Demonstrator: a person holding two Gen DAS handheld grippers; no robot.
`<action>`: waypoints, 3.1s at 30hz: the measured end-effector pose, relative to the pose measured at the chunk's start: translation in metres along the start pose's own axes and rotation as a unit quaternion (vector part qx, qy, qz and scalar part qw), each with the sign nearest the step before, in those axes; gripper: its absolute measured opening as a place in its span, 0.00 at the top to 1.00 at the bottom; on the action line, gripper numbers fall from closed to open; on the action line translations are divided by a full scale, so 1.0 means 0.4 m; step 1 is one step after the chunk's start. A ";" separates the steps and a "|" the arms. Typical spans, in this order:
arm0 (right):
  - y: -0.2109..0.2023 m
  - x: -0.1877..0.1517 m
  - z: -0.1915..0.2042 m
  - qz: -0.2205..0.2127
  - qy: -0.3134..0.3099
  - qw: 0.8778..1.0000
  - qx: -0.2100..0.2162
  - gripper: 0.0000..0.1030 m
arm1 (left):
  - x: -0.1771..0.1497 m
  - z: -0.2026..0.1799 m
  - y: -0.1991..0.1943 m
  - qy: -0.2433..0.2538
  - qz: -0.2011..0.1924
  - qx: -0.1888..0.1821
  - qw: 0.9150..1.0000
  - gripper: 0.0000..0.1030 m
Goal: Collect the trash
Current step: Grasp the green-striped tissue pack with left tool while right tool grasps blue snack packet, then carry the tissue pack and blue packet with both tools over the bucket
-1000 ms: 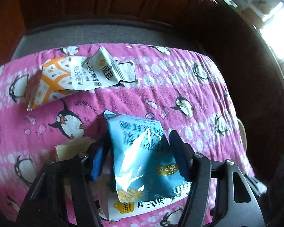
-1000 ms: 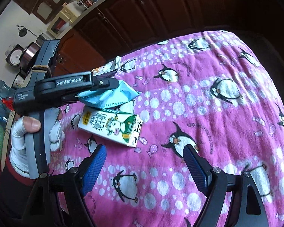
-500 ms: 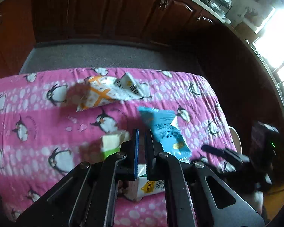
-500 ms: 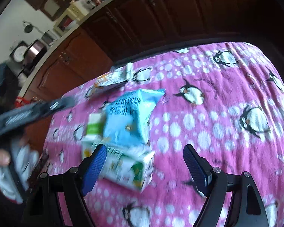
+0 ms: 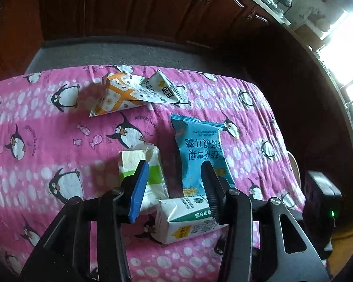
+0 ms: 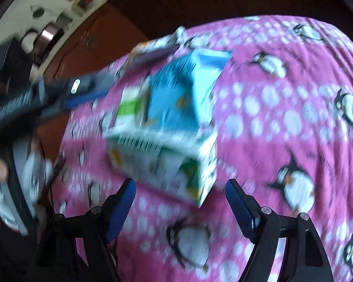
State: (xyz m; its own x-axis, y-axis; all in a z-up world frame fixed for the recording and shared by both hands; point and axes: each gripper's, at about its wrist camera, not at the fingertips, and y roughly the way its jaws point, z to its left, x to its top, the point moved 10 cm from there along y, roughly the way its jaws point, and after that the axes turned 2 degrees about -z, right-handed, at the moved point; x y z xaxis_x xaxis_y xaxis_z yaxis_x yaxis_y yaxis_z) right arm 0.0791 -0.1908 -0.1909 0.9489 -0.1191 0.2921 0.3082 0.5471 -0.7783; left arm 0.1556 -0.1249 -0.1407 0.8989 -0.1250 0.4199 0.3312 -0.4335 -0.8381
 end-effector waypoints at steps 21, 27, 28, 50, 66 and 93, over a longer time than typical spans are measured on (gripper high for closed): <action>0.001 0.246 -0.080 -0.093 0.105 0.990 -0.010 0.15 | -0.086 0.103 0.138 -0.032 0.035 0.041 0.998 0.57; 0.075 0.292 -0.100 -0.092 0.147 0.985 0.004 0.17 | -0.094 0.102 0.129 -0.029 0.033 0.022 0.999 0.82; 0.070 0.291 -0.100 -0.092 0.146 0.985 -0.001 0.24 | -0.097 0.110 0.120 -0.033 0.031 0.020 0.999 0.84; -0.270 0.169 -0.045 -0.194 0.075 0.978 0.028 0.66 | -0.051 -0.046 -0.111 0.027 -0.052 -0.011 0.998 0.90; -0.569 -0.042 -0.293 -0.278 0.141 0.949 -0.048 0.66 | -0.118 -0.486 -0.058 0.173 -0.040 -0.062 0.982 0.90; -0.779 -0.331 -0.752 -0.299 0.304 0.884 -0.192 0.66 | -0.258 -0.981 0.212 0.280 0.045 -0.127 0.951 0.90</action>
State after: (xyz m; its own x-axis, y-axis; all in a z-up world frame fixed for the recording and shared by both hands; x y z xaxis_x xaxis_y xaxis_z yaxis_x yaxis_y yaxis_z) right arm -0.1223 -0.5947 -0.1543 0.4335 -0.7793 0.4525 0.6563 -0.0711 -0.7512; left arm -0.0216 -0.4989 -0.1185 0.6033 -0.5964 0.5294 0.1164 -0.5909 -0.7983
